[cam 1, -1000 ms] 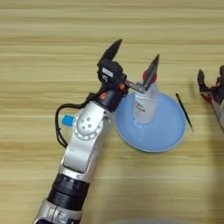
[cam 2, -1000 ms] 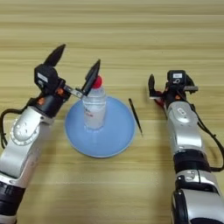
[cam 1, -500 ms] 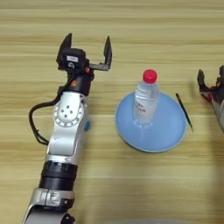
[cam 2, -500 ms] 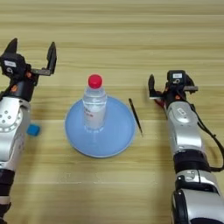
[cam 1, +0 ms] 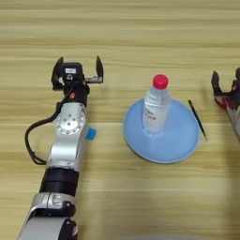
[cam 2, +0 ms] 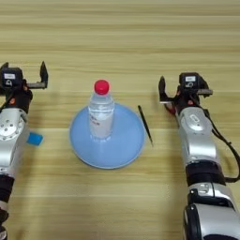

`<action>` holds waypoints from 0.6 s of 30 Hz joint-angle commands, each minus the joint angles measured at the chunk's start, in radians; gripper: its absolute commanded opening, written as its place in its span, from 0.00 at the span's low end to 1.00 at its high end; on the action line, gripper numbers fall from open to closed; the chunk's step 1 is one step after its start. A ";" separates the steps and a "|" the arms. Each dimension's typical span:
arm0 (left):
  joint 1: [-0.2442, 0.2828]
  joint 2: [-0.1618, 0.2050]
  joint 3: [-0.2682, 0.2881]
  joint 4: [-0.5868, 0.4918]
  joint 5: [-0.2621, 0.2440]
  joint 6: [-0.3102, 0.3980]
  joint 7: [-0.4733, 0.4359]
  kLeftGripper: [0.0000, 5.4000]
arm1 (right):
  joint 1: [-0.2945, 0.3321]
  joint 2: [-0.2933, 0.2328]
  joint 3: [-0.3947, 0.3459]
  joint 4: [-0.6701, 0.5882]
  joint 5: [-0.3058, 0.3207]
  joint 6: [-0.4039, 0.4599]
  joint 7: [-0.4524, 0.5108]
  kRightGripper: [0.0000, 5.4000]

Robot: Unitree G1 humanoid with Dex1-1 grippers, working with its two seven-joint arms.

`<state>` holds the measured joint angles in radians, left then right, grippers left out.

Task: Move the objects on the table

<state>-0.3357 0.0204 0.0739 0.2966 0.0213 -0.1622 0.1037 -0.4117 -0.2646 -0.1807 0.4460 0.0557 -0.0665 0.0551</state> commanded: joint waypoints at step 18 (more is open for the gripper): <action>-0.027 0.012 0.024 0.028 0.001 0.009 0.016 1.00 | 0.348 -0.092 0.078 -0.660 0.073 0.351 0.244 1.00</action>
<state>-0.3501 0.0313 0.0986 0.3380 0.0301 -0.1618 0.1223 -0.0842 -0.3206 -0.1054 -0.1548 0.1181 0.2399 0.2674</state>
